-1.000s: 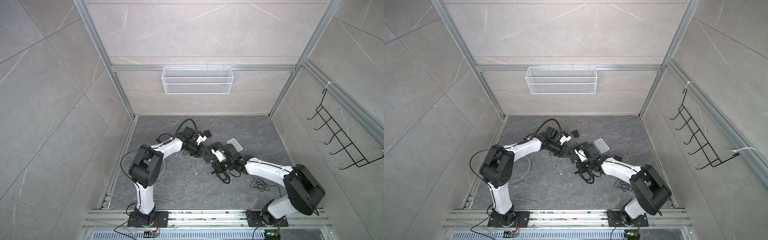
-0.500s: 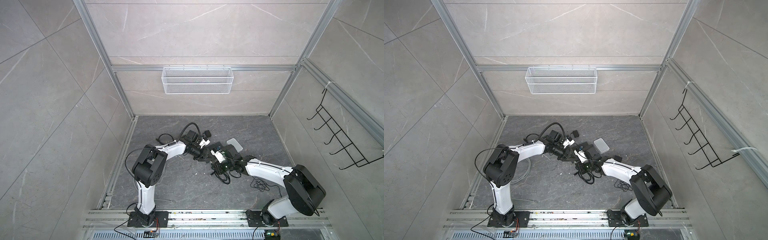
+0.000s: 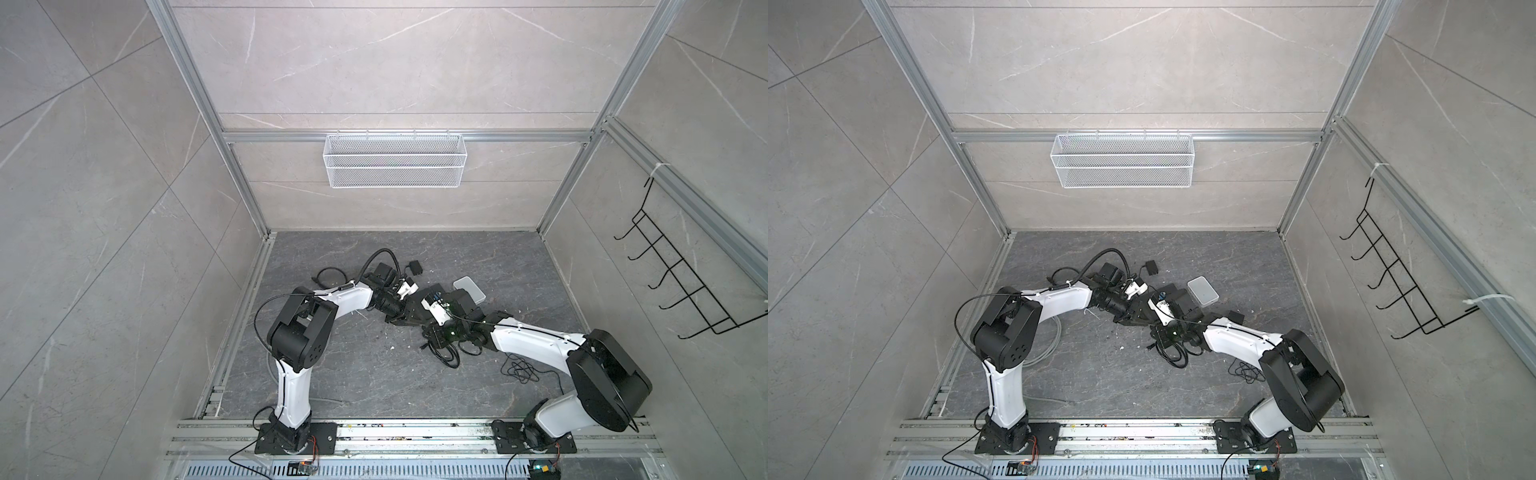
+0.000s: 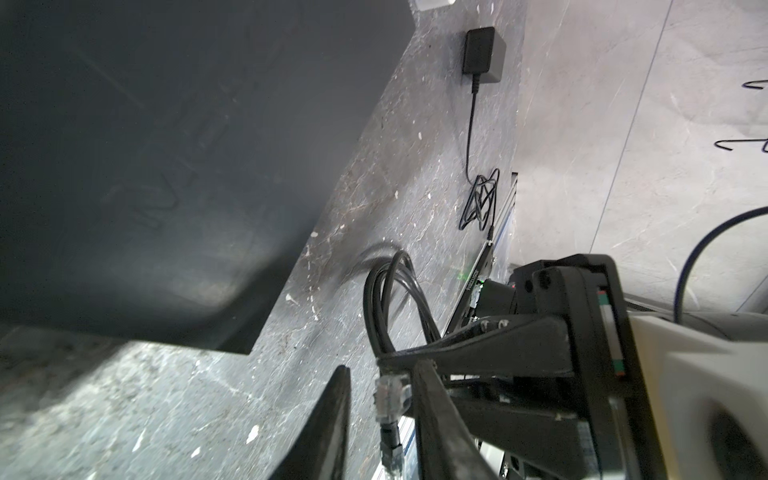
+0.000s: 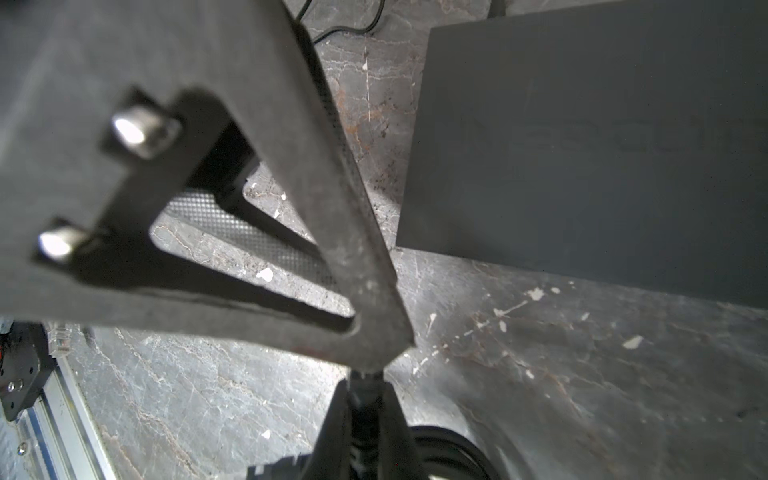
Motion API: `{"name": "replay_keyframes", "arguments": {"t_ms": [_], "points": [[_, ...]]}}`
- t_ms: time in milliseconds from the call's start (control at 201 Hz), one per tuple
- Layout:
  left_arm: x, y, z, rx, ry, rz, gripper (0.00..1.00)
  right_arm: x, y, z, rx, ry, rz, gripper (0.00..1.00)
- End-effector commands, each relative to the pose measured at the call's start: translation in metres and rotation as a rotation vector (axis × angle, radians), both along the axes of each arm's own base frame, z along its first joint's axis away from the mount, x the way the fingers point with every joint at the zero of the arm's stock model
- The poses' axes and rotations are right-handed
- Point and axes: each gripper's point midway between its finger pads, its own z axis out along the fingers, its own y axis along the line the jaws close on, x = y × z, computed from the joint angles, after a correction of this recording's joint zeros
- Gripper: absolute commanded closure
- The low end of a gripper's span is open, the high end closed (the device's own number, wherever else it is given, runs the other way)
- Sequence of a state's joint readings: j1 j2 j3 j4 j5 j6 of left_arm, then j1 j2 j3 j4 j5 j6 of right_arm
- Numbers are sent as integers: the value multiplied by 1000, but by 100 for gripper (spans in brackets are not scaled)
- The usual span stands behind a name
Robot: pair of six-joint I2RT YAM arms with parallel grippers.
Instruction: Insert the plug into the switch port
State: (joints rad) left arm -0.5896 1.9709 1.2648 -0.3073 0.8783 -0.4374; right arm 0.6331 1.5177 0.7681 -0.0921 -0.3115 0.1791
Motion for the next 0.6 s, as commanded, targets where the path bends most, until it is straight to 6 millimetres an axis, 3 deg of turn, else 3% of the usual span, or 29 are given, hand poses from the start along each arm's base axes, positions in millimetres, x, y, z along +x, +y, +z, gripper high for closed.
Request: {"name": "replay_keyframes", "arguments": {"t_ms": [0,378,498,597], "points": [[-4,-7,6,-59,27,-16,75,2,1,6,23,-24,8,96],[-6,-10,9,-86,48,-17,100,7,-9,4,29,-28,-59,94],[-5,-12,8,-93,62,-4,100,9,-14,10,51,-40,-97,88],[-3,-12,4,-88,81,8,100,7,-22,17,92,-73,-152,71]]}}
